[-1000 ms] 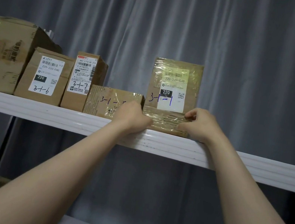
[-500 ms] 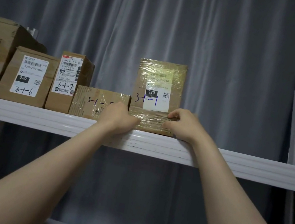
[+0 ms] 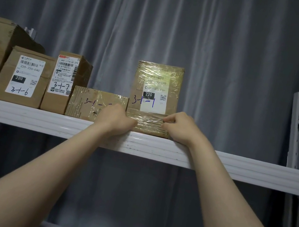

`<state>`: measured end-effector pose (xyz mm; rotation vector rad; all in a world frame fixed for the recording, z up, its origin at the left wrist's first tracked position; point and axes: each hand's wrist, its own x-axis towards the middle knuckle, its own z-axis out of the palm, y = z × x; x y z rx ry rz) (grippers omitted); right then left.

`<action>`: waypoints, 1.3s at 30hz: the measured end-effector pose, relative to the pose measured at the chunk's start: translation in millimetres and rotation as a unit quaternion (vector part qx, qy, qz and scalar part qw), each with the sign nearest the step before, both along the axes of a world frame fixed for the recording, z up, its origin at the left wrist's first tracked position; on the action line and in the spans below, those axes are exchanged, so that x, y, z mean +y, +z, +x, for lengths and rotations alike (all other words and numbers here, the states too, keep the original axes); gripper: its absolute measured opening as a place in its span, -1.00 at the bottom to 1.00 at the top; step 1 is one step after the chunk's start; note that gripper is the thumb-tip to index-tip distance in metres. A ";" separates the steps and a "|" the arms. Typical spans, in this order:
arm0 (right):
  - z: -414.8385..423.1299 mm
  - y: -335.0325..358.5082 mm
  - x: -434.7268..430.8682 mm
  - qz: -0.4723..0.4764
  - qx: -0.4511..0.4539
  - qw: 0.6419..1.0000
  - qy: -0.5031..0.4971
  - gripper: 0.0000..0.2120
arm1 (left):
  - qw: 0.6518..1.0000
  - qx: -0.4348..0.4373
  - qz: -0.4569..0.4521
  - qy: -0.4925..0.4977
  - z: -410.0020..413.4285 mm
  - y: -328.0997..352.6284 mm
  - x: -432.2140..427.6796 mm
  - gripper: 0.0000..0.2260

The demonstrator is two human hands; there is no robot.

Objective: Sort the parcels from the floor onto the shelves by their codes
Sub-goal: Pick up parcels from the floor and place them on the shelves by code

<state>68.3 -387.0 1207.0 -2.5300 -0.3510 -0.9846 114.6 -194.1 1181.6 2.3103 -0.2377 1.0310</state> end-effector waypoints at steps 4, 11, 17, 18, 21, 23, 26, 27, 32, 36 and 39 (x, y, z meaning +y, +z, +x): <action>-2.8 -0.2 0.4 0.011 0.004 1.000 0.001 -0.73 | 1.000 -0.015 0.006 -0.006 -2.7 0.0 0.1 -0.73; -0.4 -2.6 1.2 0.070 -0.080 0.994 -0.026 -0.74 | 0.994 -0.066 -0.035 -0.081 -3.4 -5.0 4.0 -0.72; -5.2 -5.7 7.2 0.079 -0.181 0.979 -0.051 -0.67 | 0.964 -0.110 -0.083 -0.226 -17.8 -13.7 2.9 -0.71; -6.4 -7.8 9.3 0.071 -0.194 0.977 -0.047 -0.69 | 0.961 -0.109 -0.085 -0.241 -23.3 -16.9 3.5 -0.71; -14.3 -13.2 13.5 0.083 -0.233 0.969 -0.019 -0.75 | 0.955 -0.115 -0.081 -0.260 -40.2 -24.7 4.3 -0.74; -20.7 -22.0 21.6 0.112 -0.240 0.964 0.010 -0.75 | 0.954 -0.121 -0.061 -0.269 -53.5 -32.6 13.0 -0.76; -29.9 -45.6 48.5 0.123 -0.239 0.962 0.045 -0.74 | 0.957 -0.120 -0.045 -0.261 -73.2 -45.5 37.3 -0.78; -34.0 -55.2 60.7 0.118 -0.238 0.963 0.054 -0.76 | 0.959 -0.120 -0.046 -0.254 -79.4 -49.9 46.0 -0.78; -63.1 -100.9 126.2 0.128 -0.240 0.959 0.072 -0.83 | 0.967 -0.073 -0.067 -0.236 -110.5 -83.5 88.5 -0.76; -91.0 -133.5 176.3 0.138 -0.195 0.968 0.075 -0.85 | 0.972 -0.042 -0.061 -0.221 -140.8 -121.6 132.3 -0.74; -113.9 -166.2 213.6 0.128 -0.162 0.975 0.078 -0.82 | 0.977 -0.015 -0.061 -0.204 -164.6 -155.3 165.0 -0.74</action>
